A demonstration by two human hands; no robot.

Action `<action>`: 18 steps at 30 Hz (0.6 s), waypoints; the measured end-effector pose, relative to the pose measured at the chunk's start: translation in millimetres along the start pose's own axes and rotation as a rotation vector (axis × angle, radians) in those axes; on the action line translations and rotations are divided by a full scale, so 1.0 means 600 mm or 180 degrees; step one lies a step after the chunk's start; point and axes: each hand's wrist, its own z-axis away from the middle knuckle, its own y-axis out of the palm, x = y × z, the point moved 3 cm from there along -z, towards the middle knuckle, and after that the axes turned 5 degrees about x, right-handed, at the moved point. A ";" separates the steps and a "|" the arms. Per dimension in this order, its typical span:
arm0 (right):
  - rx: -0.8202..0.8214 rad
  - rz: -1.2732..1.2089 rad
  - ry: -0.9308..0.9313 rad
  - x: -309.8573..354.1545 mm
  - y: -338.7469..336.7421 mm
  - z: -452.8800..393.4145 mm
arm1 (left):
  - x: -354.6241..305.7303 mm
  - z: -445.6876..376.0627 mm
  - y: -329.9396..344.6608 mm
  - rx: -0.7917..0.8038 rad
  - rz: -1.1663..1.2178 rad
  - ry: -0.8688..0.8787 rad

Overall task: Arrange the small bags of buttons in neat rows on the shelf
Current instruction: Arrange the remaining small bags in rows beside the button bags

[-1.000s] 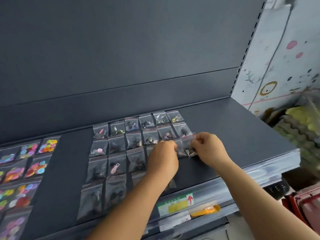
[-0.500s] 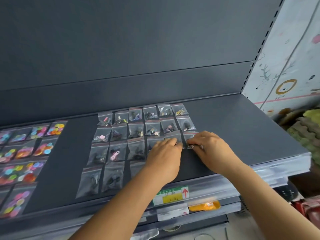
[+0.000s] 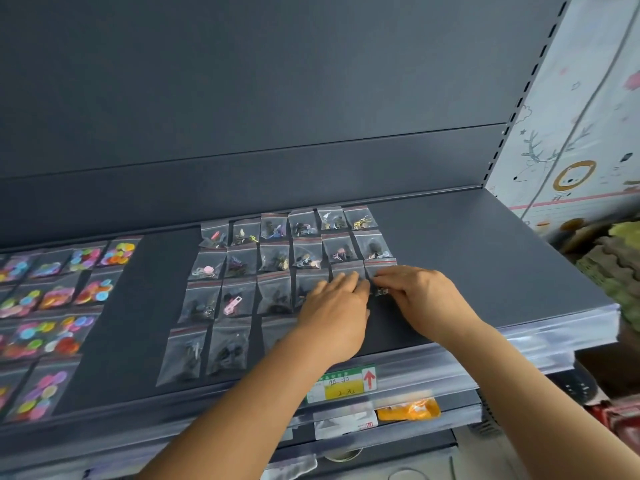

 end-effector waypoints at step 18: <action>0.0636 0.0116 -0.0009 0.156 0.014 -0.058 | 0.114 0.117 -0.052 -0.0851 0.0447 -0.0790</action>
